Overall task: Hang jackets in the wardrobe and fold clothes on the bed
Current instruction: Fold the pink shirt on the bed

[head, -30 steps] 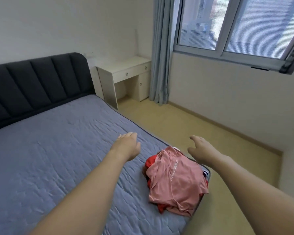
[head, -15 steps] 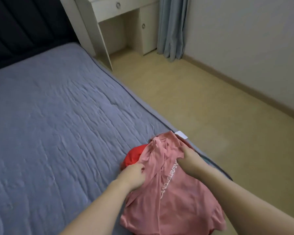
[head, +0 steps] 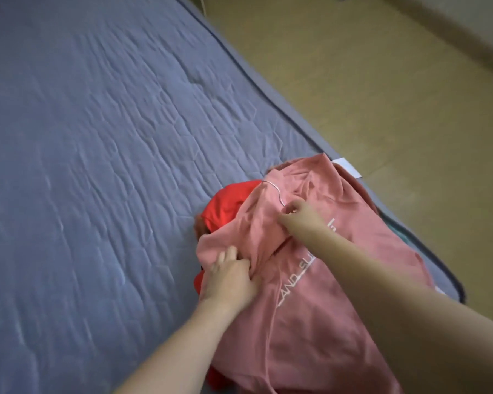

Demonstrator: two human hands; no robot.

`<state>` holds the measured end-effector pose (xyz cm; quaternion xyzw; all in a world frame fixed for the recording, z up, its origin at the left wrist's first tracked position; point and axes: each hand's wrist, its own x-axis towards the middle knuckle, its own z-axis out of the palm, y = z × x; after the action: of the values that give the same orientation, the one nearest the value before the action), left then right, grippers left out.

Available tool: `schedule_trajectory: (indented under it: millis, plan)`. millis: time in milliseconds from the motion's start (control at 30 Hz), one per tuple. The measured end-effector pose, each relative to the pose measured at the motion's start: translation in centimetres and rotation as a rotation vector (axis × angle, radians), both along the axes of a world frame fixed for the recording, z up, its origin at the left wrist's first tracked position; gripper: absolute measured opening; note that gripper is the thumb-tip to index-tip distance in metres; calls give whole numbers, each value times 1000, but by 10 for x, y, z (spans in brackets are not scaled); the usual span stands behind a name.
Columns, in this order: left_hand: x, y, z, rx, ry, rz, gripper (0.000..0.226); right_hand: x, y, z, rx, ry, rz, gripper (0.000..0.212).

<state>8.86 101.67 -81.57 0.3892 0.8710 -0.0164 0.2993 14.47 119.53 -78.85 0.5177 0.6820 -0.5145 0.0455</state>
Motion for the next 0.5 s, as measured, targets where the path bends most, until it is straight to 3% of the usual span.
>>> schedule_trajectory:
  millis: [133,267,400,500]
  plan:
    - [-1,-32,27,-45,-340,51,32,14,-21,9,-17,17,-33,11]
    - [-12,-59,53,42,-389,265,10,36,-38,29,-35,-3,11,19]
    - [-20,-82,75,145,-445,468,19,43,-57,44,174,-20,156,15]
    - [-28,-109,95,220,-424,556,29,31,-75,69,108,87,198,25]
